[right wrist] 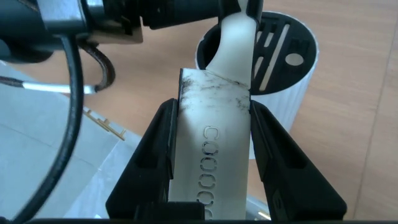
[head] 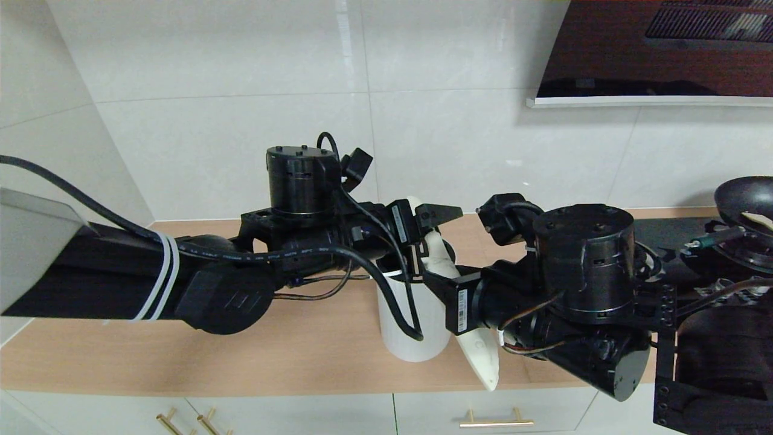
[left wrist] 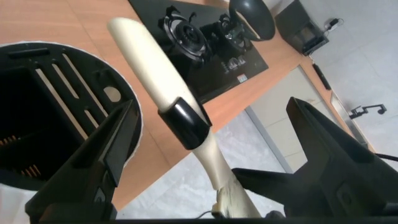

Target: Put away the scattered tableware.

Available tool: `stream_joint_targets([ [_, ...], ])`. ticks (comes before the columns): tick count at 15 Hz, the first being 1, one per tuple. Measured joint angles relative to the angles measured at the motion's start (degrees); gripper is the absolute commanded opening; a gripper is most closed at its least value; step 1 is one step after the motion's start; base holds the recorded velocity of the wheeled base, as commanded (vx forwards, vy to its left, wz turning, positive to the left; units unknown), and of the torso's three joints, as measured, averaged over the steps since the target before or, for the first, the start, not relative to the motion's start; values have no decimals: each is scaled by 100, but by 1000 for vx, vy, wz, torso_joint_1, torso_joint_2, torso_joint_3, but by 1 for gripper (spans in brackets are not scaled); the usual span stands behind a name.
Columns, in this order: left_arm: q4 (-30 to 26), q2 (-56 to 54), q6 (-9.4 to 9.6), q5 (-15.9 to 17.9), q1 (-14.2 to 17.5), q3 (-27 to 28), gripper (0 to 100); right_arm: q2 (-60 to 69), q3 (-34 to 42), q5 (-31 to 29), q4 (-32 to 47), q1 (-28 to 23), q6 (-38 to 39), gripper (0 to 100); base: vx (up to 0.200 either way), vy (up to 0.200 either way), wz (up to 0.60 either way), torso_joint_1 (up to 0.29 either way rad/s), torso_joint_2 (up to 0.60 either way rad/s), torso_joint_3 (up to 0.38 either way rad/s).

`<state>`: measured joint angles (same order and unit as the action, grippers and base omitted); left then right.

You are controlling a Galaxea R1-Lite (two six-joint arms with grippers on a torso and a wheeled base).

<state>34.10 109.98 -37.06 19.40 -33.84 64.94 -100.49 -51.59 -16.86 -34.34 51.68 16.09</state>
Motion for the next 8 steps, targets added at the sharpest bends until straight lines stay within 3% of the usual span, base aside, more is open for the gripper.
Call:
stream_joint_targets([
  [4,137,38,-176,12,-26,0,100,-1,9,0,-124,67,35,0,0,0,0,0,0,0],
  [8,143,49,-194,11,-52,0,100,-6,20,0,-129,83,35,0,0,0,0,0,0,0],
])
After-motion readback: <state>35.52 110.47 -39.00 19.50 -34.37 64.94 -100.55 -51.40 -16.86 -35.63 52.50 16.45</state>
